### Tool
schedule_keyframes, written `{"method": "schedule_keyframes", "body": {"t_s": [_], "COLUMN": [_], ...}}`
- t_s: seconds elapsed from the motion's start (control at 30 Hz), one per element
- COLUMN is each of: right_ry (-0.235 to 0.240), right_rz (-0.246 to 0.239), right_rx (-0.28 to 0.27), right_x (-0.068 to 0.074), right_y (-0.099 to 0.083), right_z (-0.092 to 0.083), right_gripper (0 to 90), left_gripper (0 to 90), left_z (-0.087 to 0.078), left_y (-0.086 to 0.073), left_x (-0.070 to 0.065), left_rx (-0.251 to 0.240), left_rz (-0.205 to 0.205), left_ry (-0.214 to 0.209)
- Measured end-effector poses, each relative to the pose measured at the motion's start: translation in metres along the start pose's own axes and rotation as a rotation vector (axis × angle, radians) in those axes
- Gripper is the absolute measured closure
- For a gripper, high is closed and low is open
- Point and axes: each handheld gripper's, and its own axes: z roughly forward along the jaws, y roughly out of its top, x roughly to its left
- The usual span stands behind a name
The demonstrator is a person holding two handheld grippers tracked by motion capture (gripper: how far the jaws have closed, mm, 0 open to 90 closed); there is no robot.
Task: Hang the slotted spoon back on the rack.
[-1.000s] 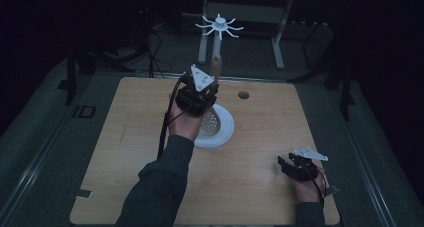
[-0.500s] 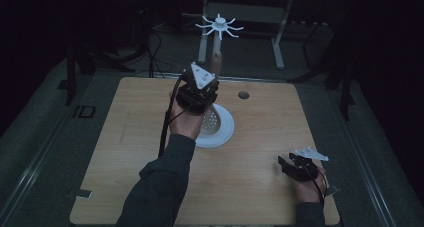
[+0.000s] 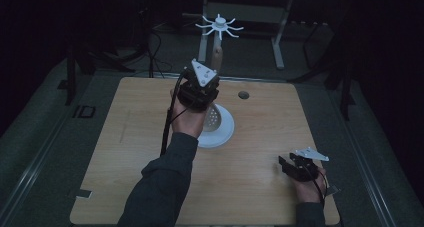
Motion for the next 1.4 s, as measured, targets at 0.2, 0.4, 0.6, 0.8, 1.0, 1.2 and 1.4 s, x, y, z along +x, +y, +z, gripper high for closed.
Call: {"method": "schedule_keyframes", "body": {"t_s": [0.2, 0.4, 0.6, 0.8, 1.0, 1.2, 1.4], "right_ry": [-0.001, -0.002, -0.002, -0.002, -0.001, -0.003, -0.003], "right_rz": [0.001, 0.0, 0.002, 0.003, 0.01, 0.002, 0.005], "right_rx": [0.001, -0.001, -0.001, -0.002, -0.001, -0.004, -0.002], "right_x": [0.0, -0.001, -0.001, -0.002, -0.002, -0.003, -0.003], "right_y": [0.0, 0.0, 0.0, 0.0, -0.001, -0.001, -0.002], "right_z": [0.0, -0.001, -0.001, -0.001, -0.002, -0.002, -0.002], "right_gripper": [49.2, 49.1, 49.2, 49.1, 49.1, 49.1, 49.1], "left_gripper": [74.0, 74.1, 74.1, 74.1, 74.0, 74.0, 74.0], "left_z": [0.002, 0.004, 0.006, 0.008, 0.011, 0.015, 0.017], "left_y": [0.004, 0.008, 0.012, 0.015, 0.017, 0.019, 0.021], "left_x": [-0.003, -0.004, -0.004, -0.003, -0.001, 0.001, 0.002], "left_rx": [-0.001, 0.005, 0.009, 0.015, 0.028, 0.043, 0.048], "left_rz": [0.005, 0.0, -0.004, -0.002, -0.007, -0.004, -0.006], "left_ry": [0.015, 0.04, 0.049, 0.059, 0.068, 0.072, 0.074]}}
